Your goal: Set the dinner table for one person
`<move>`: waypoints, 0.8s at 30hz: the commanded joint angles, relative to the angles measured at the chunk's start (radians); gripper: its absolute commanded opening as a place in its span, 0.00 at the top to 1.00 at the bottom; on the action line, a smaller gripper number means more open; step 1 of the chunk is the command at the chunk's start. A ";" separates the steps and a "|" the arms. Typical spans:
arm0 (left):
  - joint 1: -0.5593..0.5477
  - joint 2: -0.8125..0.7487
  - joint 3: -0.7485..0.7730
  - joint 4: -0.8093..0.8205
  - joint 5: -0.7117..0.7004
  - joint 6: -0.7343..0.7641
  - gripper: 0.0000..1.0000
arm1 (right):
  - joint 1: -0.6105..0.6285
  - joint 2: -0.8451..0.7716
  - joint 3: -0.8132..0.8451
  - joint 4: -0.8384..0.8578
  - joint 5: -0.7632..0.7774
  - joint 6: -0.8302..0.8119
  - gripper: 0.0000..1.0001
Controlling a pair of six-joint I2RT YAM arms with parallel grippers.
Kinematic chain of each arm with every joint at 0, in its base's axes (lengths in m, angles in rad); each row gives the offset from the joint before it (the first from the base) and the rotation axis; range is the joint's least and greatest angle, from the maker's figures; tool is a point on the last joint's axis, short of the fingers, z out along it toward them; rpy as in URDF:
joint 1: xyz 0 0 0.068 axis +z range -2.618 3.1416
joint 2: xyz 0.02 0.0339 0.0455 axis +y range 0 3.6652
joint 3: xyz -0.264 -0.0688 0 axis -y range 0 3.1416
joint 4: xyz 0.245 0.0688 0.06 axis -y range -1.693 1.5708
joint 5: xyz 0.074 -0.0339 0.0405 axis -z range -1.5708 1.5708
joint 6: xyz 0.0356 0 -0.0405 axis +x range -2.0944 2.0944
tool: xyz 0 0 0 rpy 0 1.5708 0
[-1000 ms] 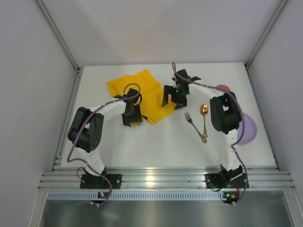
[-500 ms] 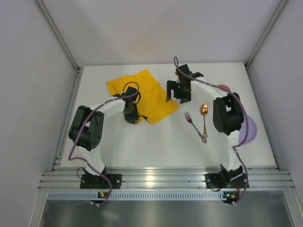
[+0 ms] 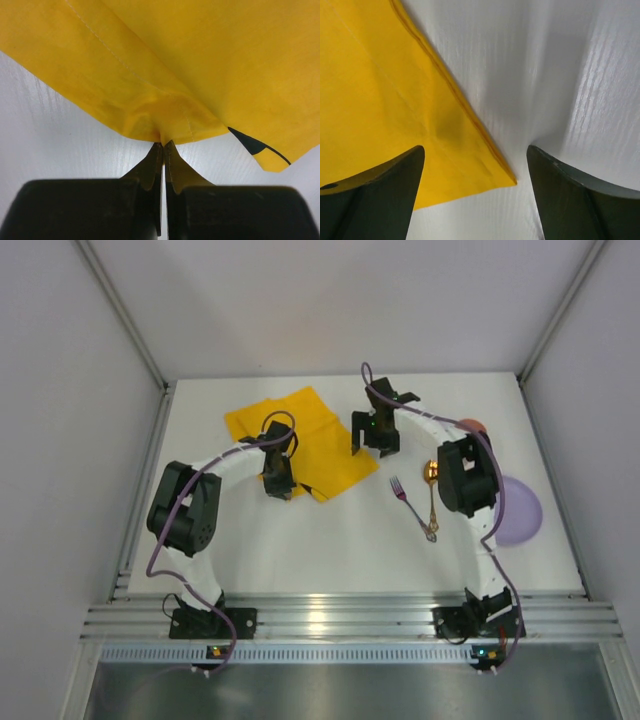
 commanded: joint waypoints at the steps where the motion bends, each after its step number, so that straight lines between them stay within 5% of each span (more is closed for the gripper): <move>1: 0.003 0.057 -0.018 -0.002 -0.019 0.011 1.00 | 0.002 0.005 -0.020 -0.016 0.013 -0.008 0.17; 9: 0.019 0.063 -0.022 0.012 -0.016 0.004 1.00 | 0.067 -0.046 -0.134 0.022 -0.040 -0.005 0.57; 13: 0.048 0.062 -0.018 0.013 -0.006 0.009 1.00 | 0.071 -0.052 -0.154 0.025 -0.042 -0.011 1.00; 24: 0.203 0.004 0.104 -0.117 -0.105 0.069 1.00 | -0.054 -0.078 0.036 -0.007 -0.065 0.052 1.00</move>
